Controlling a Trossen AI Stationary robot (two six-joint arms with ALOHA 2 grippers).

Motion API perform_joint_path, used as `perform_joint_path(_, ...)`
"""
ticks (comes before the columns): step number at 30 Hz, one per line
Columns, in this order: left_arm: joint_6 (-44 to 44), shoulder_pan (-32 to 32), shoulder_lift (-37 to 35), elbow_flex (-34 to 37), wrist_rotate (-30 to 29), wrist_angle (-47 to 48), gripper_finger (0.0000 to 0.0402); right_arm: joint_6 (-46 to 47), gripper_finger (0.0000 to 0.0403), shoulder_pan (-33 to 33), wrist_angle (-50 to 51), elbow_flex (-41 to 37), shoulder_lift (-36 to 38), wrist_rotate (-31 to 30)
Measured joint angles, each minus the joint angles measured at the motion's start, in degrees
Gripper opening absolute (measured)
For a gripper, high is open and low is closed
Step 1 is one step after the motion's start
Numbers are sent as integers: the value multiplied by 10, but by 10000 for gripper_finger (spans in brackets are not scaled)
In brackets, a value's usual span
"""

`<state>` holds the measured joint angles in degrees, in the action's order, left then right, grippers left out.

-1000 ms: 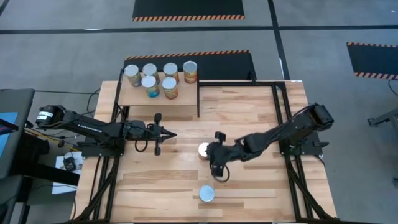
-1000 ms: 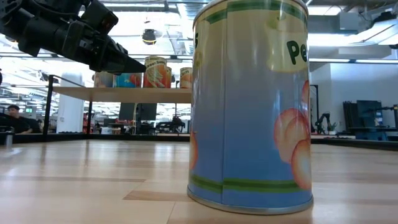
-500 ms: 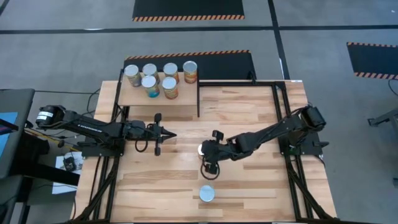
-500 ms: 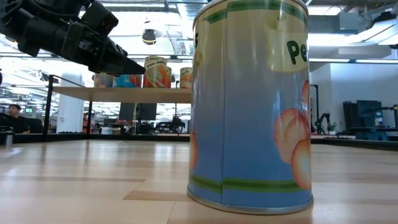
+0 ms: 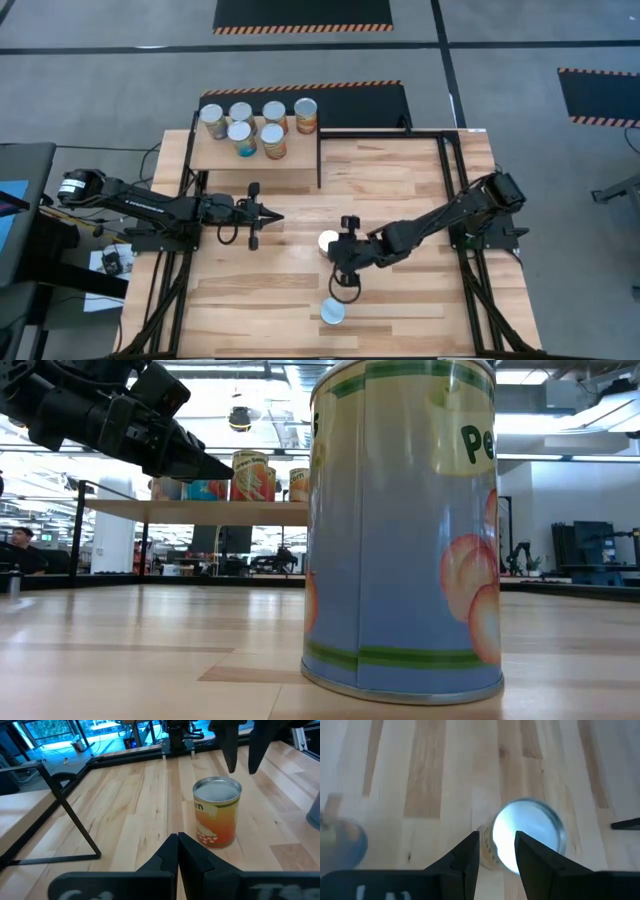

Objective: Pick and place cans onto a shelf
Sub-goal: Put the canned corn on the shelf aligned with the other canned corn

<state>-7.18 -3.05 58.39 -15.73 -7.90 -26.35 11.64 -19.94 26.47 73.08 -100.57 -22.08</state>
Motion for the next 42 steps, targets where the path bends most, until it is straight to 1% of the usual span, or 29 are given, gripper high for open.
perform_joint_path(2,2,0,0,0,0,0,0,-14,145,-1,10,0,0,-3)
perform_joint_path(8,2,0,0,0,0,0,0,-18,144,14,10,0,0,-3)
perform_joint_path(11,2,0,0,0,0,0,0,-38,144,22,8,0,0,25)
perform_joint_path(16,2,0,0,0,0,0,0,-47,145,24,2,-1,0,29)
perform_joint_path(20,2,0,0,0,0,0,0,-47,143,24,3,-1,-1,44)
perform_joint_path(26,2,0,0,0,0,1,0,-53,141,23,-13,1,-40,43)
perform_joint_path(27,2,0,0,0,0,2,0,-62,141,23,-21,1,-47,30)
perform_joint_path(30,2,0,1,0,0,-1,0,-64,136,23,-26,4,-60,24)
perform_joint_path(32,2,0,1,1,0,2,0,-68,125,23,-25,6,-61,19)
perform_joint_path(34,1,0,1,1,0,-2,0,-76,104,23,-21,11,-62,14)
perform_joint_path(40,1,0,1,0,0,-1,0,-98,15,25,-1,36,-57,27)
perform_joint_path(42,1,0,1,0,0,-1,0,-104,10,25,10,51,-59,32)
